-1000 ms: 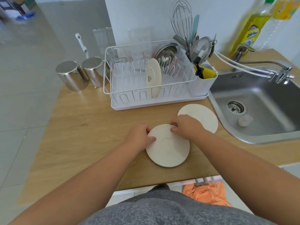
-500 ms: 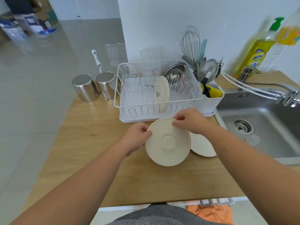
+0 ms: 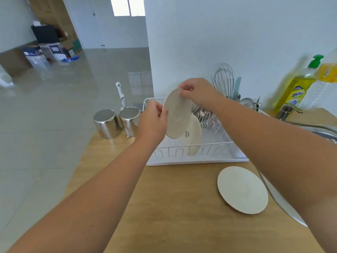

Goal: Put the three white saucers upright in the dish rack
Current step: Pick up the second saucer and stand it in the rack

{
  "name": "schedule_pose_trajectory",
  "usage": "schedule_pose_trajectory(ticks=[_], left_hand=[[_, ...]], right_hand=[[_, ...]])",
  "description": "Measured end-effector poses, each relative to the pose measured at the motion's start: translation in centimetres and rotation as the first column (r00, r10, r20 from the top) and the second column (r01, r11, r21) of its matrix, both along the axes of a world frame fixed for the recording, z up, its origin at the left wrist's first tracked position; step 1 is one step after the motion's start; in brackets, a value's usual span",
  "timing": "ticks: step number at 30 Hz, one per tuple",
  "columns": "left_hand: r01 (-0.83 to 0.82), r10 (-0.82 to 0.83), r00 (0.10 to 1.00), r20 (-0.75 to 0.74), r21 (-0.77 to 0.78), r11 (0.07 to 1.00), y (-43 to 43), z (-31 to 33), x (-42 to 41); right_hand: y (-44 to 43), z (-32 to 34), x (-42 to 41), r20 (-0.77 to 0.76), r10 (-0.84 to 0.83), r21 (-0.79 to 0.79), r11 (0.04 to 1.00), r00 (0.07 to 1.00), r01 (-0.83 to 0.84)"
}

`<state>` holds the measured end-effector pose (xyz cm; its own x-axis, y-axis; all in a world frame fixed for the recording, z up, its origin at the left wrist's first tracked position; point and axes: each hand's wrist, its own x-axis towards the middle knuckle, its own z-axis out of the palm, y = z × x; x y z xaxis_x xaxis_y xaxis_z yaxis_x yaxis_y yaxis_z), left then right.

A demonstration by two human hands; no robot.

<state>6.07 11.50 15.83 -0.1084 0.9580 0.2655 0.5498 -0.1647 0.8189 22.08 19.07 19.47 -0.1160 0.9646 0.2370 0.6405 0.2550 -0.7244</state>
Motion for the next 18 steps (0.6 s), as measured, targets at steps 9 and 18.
schedule_pose_trajectory(ticks=[9, 18], left_hand=[[-0.002, 0.002, 1.0, -0.013, 0.066, 0.998, 1.5, -4.1, 1.5], [0.079, -0.079, 0.997, -0.015, 0.002, 0.997, 2.1, -6.7, 3.5]], right_hand=[[4.0, -3.5, -0.5, 0.194, 0.013, -0.069, 0.998, 0.981, 0.0], [4.3, -5.1, 0.2, -0.011, -0.031, -0.236, 0.971, 0.999, 0.028]])
